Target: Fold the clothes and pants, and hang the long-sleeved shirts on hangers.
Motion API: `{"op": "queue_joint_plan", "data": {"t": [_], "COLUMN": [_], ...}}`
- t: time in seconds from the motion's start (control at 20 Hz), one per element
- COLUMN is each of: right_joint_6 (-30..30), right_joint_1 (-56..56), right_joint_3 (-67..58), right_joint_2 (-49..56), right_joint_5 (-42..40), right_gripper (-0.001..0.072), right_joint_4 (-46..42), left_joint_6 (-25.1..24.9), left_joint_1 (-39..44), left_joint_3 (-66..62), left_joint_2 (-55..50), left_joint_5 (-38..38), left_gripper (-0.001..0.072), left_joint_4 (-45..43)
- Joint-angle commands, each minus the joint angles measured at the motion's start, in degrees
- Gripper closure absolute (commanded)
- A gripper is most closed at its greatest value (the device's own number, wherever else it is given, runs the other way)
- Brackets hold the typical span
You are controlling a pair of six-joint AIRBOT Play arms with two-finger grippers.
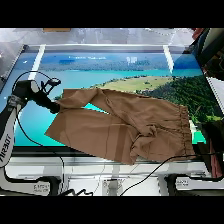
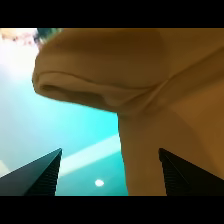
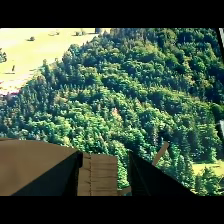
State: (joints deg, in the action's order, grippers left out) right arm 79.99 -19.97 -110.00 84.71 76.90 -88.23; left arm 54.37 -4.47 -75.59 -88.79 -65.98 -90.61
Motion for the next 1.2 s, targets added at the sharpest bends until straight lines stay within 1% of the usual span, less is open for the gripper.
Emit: {"op": "queue_joint_plan", "data": {"t": [0.0, 0.1, 0.15, 0.2, 0.4, 0.45, 0.5, 0.65, 0.75, 0.8, 0.9, 0.95, 1.0, 1.05, 1.15], "right_joint_6": [0.2, 0.2, 0.2, 0.2, 0.2, 0.2, 0.2, 0.2, 0.2, 0.2, 0.2, 0.2, 0.2, 0.2, 0.2], "right_joint_1": [-0.35, -0.35, -0.35, -0.35, -0.35, -0.35, -0.35, -0.35, -0.35, -0.35, -0.35, -0.35, -0.35, -0.35, -0.35], "right_joint_3": [1.62, 1.68, 1.68, 1.68, 1.68, 1.68, 1.68, 1.68, 1.68, 1.68, 1.68, 1.68, 1.68, 1.68, 1.68], "right_joint_2": [0.0, 0.11, 0.11, 0.11, 0.11, 0.11, 0.11, 0.11, 0.11, 0.11, 0.11, 0.11, 0.11, 0.11, 0.11], "right_joint_5": [0.0, 0.0, 0.0, 0.0, -0.44, -0.83, -1.22, -1.46, -1.46, -1.46, -1.46, -1.46, -1.46, -1.46, -1.46], "right_gripper": [0.0382, 0.0382, 0.0382, 0.0382, 0.0382, 0.0382, 0.0382, 0.0382, 0.0382, 0.0382, 0.0382, 0.0382, 0.0382, 0.0382, 0.0382], "right_joint_4": [0.15, 0.2, 0.2, 0.2, 0.96, 1.27, 1.62, 2.47, 2.67, 2.67, 2.67, 2.67, 2.69, 2.71, 2.78], "left_joint_6": [5.62, 15.28, 17.88, 18.32, 18.27, 18.29, 18.32, 18.43, 20.5, 22.67, 28.96, 31.08, 33.14, 35.85, 41.46], "left_joint_1": [-2.16, -3.5, -4.52, -5.75, -11.78, -12.61, -12.96, -12.59, -12.55, -12.87, -13.9, -14.56, -15.1, -15.54, -16.15], "left_joint_3": [0.68, -0.24, -0.87, -1.62, -2.01, -2.01, -2.01, -2.01, -2.23, -2.8, -4.63, -5.9, -7.26, -8.22, -8.66], "left_joint_2": [0.35, 0.55, 0.13, -0.61, -4.92, -6.16, -7.41, -9.29, -9.27, -9.27, -9.27, -9.27, -9.27, -9.27, -9.33], "left_joint_5": [4.52, 12.68, 14.64, 14.62, 14.43, 14.38, 14.21, 13.29, 12.96, 12.28, 9.31, 7.28, 5.25, 3.72, 1.01], "left_gripper": [0.0001, 0.0003, 0.0004, 0.0004, 0.0004, -0.0001, -0.0011, -0.0011, -0.001, -0.001, -0.0009, 0.0012, 0.0086, 0.0114, 0.0114], "left_joint_4": [-0.92, 0.02, 3.1, 7.72, 33.44, 36.61, 37.9, 38.25, 38.16, 38.16, 38.05, 37.29, 34.95, 32.39, 29.73]}}
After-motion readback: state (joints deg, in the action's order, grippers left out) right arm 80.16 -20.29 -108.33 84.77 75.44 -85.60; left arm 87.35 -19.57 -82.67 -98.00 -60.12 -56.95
